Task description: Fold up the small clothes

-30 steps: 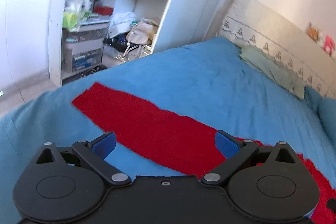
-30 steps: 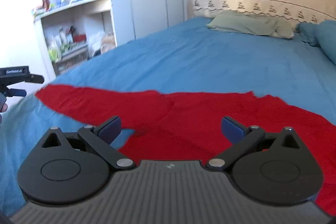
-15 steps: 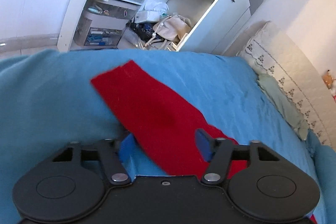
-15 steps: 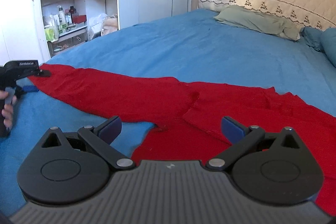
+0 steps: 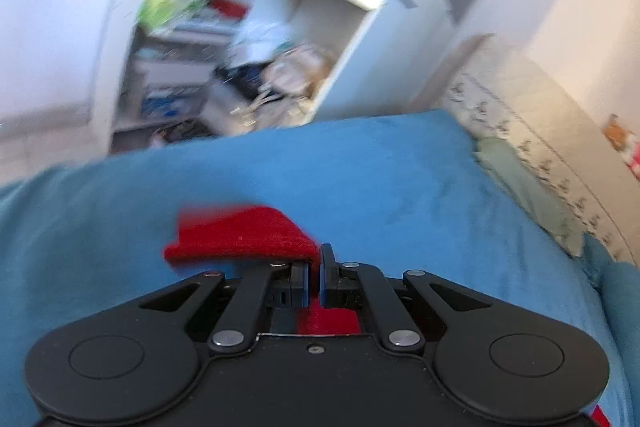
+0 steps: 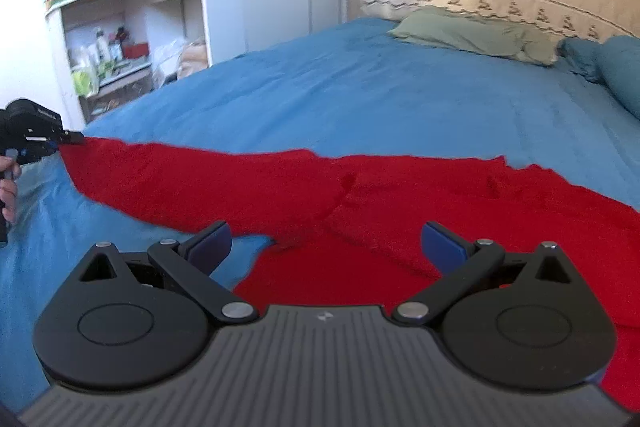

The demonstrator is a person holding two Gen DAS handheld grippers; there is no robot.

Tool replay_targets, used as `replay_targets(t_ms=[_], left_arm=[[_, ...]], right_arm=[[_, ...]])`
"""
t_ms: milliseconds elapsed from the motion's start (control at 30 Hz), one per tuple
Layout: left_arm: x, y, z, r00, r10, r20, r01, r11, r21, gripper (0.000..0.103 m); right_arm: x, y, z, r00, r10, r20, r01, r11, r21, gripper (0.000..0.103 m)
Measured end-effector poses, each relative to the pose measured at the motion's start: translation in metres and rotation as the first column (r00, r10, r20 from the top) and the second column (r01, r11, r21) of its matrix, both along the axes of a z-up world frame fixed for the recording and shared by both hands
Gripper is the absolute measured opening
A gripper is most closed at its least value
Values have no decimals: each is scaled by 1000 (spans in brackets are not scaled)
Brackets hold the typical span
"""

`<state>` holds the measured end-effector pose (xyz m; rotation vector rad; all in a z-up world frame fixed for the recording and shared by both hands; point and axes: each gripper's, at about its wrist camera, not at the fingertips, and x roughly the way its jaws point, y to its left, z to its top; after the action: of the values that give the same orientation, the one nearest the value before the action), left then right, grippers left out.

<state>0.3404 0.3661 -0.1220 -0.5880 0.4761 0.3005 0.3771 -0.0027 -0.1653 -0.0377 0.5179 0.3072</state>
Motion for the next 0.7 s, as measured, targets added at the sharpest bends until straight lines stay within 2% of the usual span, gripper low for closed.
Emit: replay_targets(t_ms=[100, 200, 300, 400, 500, 600, 633, 700], left_arm=[[11, -42, 39, 995, -85, 49, 83, 996, 42, 4], [25, -105, 78, 974, -208, 93, 200, 975, 95, 4], [39, -176, 103, 935, -338, 107, 324, 937, 133, 4], [51, -256, 112, 879, -468, 92, 451, 878, 160, 4], [59, -334, 99, 815, -578, 47, 565, 809, 161, 4], [64, -402, 65, 753, -658, -26, 654, 744, 139, 4], [66, -420, 50, 737, -673, -53, 674, 728, 123, 4], [70, -446, 20, 721, -685, -107, 693, 715, 88, 4]], right_arm=[[-4, -19, 11, 999, -32, 22, 32, 999, 11, 103], [-11, -45, 23, 996, -71, 45, 70, 997, 14, 103], [-19, -80, 32, 991, -122, 58, 120, 992, 24, 103], [-29, -120, 38, 982, -175, 71, 173, 984, 31, 103], [-40, -163, 39, 971, -225, 84, 222, 974, 35, 103], [-50, -203, 35, 959, -272, 76, 270, 962, 39, 103], [-52, -215, 33, 955, -288, 69, 285, 958, 41, 103], [-58, -239, 26, 948, -316, 43, 314, 948, 47, 103]])
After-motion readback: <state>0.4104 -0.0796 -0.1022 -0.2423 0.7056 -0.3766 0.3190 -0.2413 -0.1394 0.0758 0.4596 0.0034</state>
